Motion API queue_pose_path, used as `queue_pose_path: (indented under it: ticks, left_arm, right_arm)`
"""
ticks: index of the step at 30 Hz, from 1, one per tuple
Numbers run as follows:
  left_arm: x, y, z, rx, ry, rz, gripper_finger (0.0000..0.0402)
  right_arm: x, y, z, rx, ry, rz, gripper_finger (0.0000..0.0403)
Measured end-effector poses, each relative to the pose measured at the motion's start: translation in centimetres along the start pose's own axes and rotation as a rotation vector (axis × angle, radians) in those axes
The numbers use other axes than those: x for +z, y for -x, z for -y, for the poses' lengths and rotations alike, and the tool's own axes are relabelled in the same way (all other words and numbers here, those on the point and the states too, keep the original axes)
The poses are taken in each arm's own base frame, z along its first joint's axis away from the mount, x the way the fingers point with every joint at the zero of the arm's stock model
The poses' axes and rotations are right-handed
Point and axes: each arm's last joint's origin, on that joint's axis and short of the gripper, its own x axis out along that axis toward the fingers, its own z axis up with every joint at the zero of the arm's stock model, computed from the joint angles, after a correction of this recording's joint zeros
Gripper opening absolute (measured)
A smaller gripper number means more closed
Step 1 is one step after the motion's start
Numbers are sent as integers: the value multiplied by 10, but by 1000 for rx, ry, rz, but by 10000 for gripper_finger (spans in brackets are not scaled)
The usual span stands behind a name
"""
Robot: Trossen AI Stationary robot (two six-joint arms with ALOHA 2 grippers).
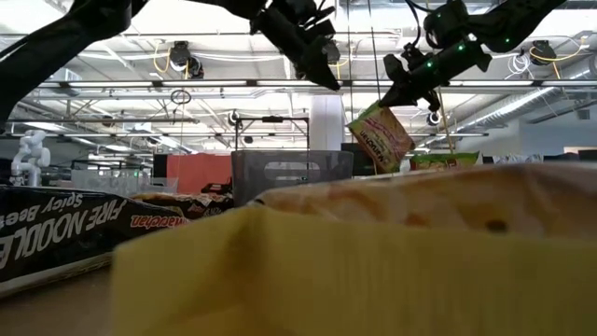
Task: Sort Maruchan noodles
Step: Put the right green noodle pack into the right transparent bin
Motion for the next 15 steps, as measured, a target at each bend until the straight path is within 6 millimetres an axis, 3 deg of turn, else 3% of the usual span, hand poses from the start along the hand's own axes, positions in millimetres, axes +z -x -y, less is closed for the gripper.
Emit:
queue_pose_path:
  ticks: [15]
  left_arm:
    - [-11,-38,-16,-1,292,79,37]
  right_arm:
    - [4,3,-1,5,24,33,0]
